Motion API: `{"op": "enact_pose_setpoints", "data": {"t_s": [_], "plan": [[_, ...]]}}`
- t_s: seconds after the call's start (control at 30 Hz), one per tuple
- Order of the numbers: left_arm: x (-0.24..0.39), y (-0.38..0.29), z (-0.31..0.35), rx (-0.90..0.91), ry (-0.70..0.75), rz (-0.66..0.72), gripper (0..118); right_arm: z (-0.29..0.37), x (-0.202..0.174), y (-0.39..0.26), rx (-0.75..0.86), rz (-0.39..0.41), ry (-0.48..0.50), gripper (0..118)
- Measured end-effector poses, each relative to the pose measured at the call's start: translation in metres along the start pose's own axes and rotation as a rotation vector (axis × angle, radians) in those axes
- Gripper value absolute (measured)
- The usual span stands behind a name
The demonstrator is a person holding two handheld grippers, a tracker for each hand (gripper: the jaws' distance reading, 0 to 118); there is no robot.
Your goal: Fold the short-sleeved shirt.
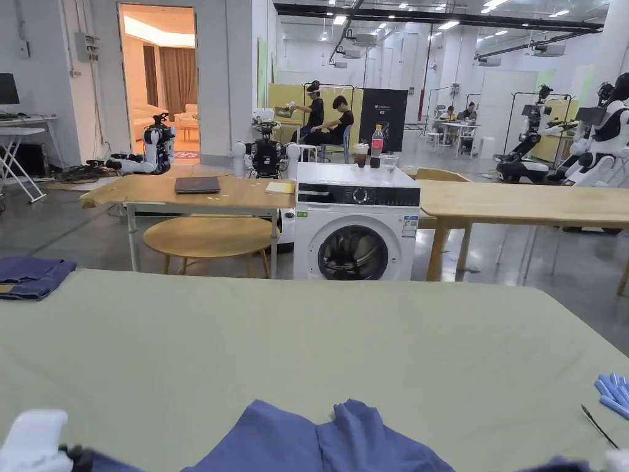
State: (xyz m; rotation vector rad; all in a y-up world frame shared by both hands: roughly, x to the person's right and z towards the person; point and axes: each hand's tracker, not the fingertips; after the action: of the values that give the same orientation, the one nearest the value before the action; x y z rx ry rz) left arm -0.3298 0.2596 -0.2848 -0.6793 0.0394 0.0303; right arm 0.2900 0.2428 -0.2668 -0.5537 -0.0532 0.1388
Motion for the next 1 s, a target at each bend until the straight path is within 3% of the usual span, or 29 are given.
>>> {"op": "enact_pose_setpoints", "data": {"t_s": [0.1,0.17,0.23,0.27,0.3,0.33,0.37,0.53,0.73,0.77,0.8,0.83,0.87,0.9,1.0], "plan": [[-0.008,-0.058,-0.013,-0.086,0.031,0.02,1,-0.004,-0.012,-0.062,-0.139,0.013,0.041,7],[-0.012,-0.076,-0.018,-0.135,0.019,0.061,1,-0.006,-0.015,-0.082,-0.189,0.019,0.009,7],[-0.013,-0.082,-0.018,-0.116,0.042,0.043,10,-0.003,-0.012,-0.086,-0.202,-0.029,0.027,10],[-0.013,-0.081,-0.017,-0.113,0.065,0.025,23,0.0,-0.009,-0.082,-0.196,-0.062,0.044,18],[-0.013,-0.077,-0.013,-0.094,0.095,0.01,52,0.004,-0.007,-0.076,-0.179,-0.084,0.053,51],[-0.012,-0.071,-0.007,-0.057,0.123,0.004,74,0.008,-0.008,-0.067,-0.158,-0.083,0.046,83],[-0.01,-0.064,0.0,-0.021,0.136,0.018,86,0.016,-0.01,-0.056,-0.139,-0.085,0.048,102],[0.047,-0.007,0.043,0.279,0.118,-0.049,87,0.046,-0.058,0.019,0.097,-0.111,0.13,105],[0.114,0.021,0.065,0.457,-0.026,-0.087,87,0.072,-0.133,0.076,0.376,-0.126,0.155,105],[0.121,0.02,0.067,0.455,-0.014,-0.094,87,0.072,-0.138,0.079,0.367,-0.13,0.166,104],[0.128,0.02,0.069,0.459,-0.018,-0.121,82,0.073,-0.143,0.081,0.369,-0.133,0.186,94],[0.131,0.015,0.07,0.469,-0.041,-0.156,61,0.074,-0.147,0.081,0.38,-0.13,0.179,65],[0.135,0.014,0.072,0.477,-0.044,-0.184,23,0.074,-0.152,0.082,0.406,-0.099,0.123,20],[0.137,0.015,0.07,0.458,0.001,-0.201,0,0.072,-0.155,0.082,0.398,-0.074,0.088,0],[0.123,0.017,0.068,0.402,-0.082,-0.152,0,0.069,-0.147,0.084,0.365,-0.114,0.208,0]]}}
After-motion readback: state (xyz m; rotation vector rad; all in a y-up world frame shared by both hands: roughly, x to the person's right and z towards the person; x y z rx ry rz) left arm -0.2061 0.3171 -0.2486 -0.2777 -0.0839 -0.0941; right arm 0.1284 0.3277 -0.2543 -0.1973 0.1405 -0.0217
